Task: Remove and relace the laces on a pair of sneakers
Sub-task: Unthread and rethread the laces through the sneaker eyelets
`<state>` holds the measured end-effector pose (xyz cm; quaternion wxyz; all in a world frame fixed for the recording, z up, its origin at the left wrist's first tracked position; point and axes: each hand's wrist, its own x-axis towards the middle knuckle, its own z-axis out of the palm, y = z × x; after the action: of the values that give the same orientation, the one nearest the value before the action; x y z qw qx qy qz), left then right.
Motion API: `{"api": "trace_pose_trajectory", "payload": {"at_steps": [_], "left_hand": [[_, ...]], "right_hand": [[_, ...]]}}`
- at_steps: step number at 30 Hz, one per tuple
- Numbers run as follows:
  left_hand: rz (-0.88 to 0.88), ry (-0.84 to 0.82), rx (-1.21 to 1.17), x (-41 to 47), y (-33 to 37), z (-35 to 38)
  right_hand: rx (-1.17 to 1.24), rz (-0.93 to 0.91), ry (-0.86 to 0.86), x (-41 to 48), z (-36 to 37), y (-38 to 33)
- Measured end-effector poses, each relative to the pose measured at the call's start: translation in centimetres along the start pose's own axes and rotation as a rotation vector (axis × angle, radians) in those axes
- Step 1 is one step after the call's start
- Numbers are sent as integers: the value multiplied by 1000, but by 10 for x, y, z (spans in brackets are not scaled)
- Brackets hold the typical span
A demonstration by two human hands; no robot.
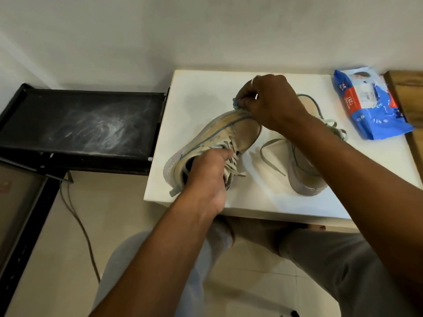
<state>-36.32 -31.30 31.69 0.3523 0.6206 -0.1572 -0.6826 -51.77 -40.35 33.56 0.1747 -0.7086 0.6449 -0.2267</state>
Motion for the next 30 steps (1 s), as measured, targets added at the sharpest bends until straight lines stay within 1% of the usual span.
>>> {"api": "trace_pose_trajectory", "payload": {"at_steps": [4, 9, 11, 14, 15, 17, 19, 20, 23, 24, 26, 28, 29, 30], "left_hand": [[-41, 21, -22, 0, -5, 2], [-62, 86, 56, 0, -5, 10], [-68, 91, 80, -1, -5, 12], [-85, 79, 62, -2, -3, 13], [-88, 79, 56, -1, -2, 13], [-107, 78, 42, 0, -2, 14], [-132, 74, 34, 0, -1, 16], [-138, 71, 30, 0, -1, 17], [-153, 61, 8, -2, 1, 20], [-155, 57, 13, -3, 2, 20], [-136, 39, 49, 0, 1, 17], [-98, -5, 77, 4, 0, 15], [-88, -24, 86, 4, -1, 14], [-91, -23, 83, 4, 0, 14]], "right_hand": [[-67, 12, -110, -2, -4, 6], [-97, 8, -97, -5, -1, 1], [-107, -65, -109, -9, 9, -7], [-152, -218, -173, -19, 26, -15], [-200, -229, -143, -19, 25, -12], [-278, -189, -47, -14, 18, 0], [-301, -161, 2, -12, 16, 7], [-302, -180, -5, -13, 18, 5], [-272, -329, -55, -21, 32, -12], [-288, -350, -60, -20, 32, -11], [-336, -325, -9, -14, 23, 0], [-349, -247, 64, -11, 14, 10], [-347, -221, 71, -11, 14, 11], [-333, -215, 40, -13, 17, 7]]}}
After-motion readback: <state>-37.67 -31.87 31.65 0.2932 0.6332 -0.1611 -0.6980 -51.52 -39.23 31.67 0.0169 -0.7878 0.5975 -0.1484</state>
